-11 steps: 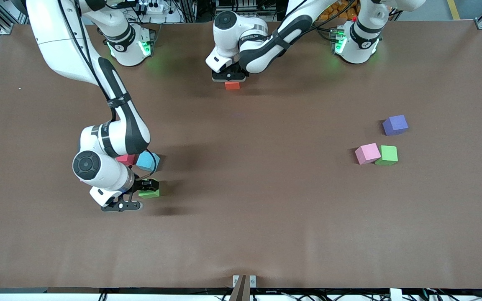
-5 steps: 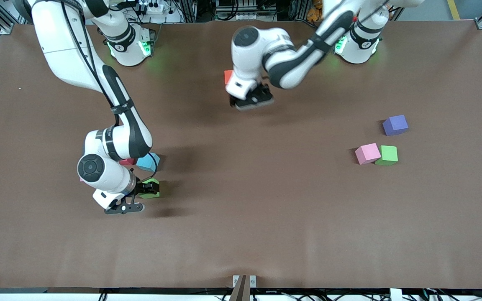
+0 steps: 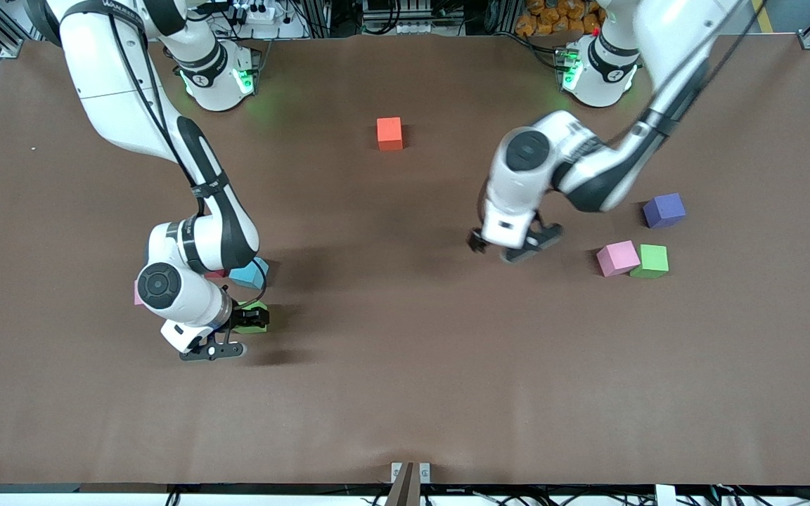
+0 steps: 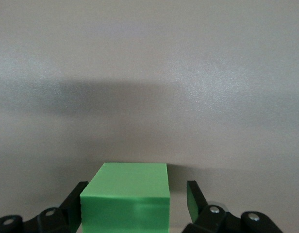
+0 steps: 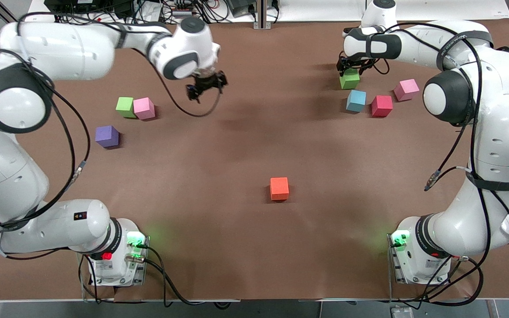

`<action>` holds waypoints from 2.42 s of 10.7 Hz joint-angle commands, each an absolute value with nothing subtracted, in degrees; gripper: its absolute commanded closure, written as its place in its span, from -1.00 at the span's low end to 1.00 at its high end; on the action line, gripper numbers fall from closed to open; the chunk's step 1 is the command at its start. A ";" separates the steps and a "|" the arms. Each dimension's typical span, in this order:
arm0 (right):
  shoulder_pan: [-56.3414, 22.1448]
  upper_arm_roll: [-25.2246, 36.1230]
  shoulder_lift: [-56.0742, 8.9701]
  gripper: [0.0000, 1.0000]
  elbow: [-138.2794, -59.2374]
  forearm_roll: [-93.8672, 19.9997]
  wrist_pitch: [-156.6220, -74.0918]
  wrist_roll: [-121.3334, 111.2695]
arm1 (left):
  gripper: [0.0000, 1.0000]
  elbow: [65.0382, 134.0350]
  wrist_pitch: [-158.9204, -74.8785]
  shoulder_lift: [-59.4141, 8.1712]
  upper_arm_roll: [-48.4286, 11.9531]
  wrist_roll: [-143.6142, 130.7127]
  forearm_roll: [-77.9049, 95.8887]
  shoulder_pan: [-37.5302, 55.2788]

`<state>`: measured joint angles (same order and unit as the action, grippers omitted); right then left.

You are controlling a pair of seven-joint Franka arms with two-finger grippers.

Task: Arrange blocks into number 1
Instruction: 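Move the left gripper to the pink cube while the right gripper lifts green, then grasp the pink cube with the left gripper while the right gripper carries green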

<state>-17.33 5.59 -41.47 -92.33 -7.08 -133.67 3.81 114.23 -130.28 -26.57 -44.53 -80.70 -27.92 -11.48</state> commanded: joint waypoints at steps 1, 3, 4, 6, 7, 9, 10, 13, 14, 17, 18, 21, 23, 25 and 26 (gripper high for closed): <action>-17.93 6.07 -42.45 -0.77 -91.67 -8.61 -133.33 4.31 | -1.00 115.14 -129.47 -25.58 -45.88 -81.21 -27.77 -18.43; -18.10 6.07 -42.54 -0.67 -92.19 -9.93 -133.15 5.10 | -1.00 115.31 -127.97 -25.66 -45.88 -84.79 -27.69 -24.14; -18.37 6.06 -42.63 -0.52 -92.20 -9.93 -133.15 5.10 | -1.00 115.31 -127.97 -25.58 -45.88 -86.64 -25.77 -26.69; -18.37 6.06 -42.63 -0.29 -92.20 -9.93 -133.07 5.01 | -1.00 115.31 -126.83 -25.31 -45.88 -89.11 -21.64 -30.13; -18.37 6.06 -42.63 -0.29 -92.20 -9.93 -132.98 5.01 | -1.00 115.40 -126.74 -25.57 -45.88 -90.86 -21.10 -31.54; -18.37 6.06 -42.45 -0.29 -92.02 -9.93 -132.98 4.92 | -1.00 115.40 -126.83 -26.62 -45.79 -95.61 -21.01 -33.12; -18.46 6.06 -42.28 -0.29 -91.93 -9.93 -132.98 4.92 | -1.00 115.40 -126.83 -26.80 -45.70 -97.89 -20.92 -34.79; -27.29 11.13 -41.13 -0.29 -91.58 -10.46 -132.89 9.98 | -1.00 115.31 -128.49 -27.33 -45.79 -107.55 -20.30 -39.36; -30.64 12.73 -40.70 -0.29 -91.41 -10.55 -132.98 13.15 | -1.00 115.31 -129.28 -27.94 -45.70 -110.80 -20.30 -39.72; -38.12 13.01 -35.79 -0.29 -92.28 -10.72 -127.91 23.79 | -1.00 115.57 -129.55 -28.91 -45.70 -116.52 -20.48 -39.03; -40.15 12.92 -33.77 -0.29 -93.59 -10.72 -127.10 27.91 | -1.00 115.84 -129.55 -29.87 -45.62 -118.72 -21.09 -38.41; -44.12 10.30 -29.73 -0.27 -100.52 -10.72 -127.96 34.44 | -1.00 117.59 -129.46 -29.97 -45.44 -124.17 -21.27 -38.32; -44.12 5.56 -27.08 -0.26 -105.09 -10.72 -129.81 38.22 | -1.00 119.17 -129.46 -30.06 -45.44 -130.92 -25.46 -38.32; -44.21 1.51 -25.58 -0.24 -108.96 -10.72 -133.05 39.72 | -1.00 119.79 -129.46 -30.58 -45.44 -133.50 -27.42 -38.41; -44.47 0.19 -24.36 -0.24 -111.77 -10.72 -135.94 39.64 | -1.00 120.23 -129.46 -30.76 -45.44 -133.68 -27.60 -38.58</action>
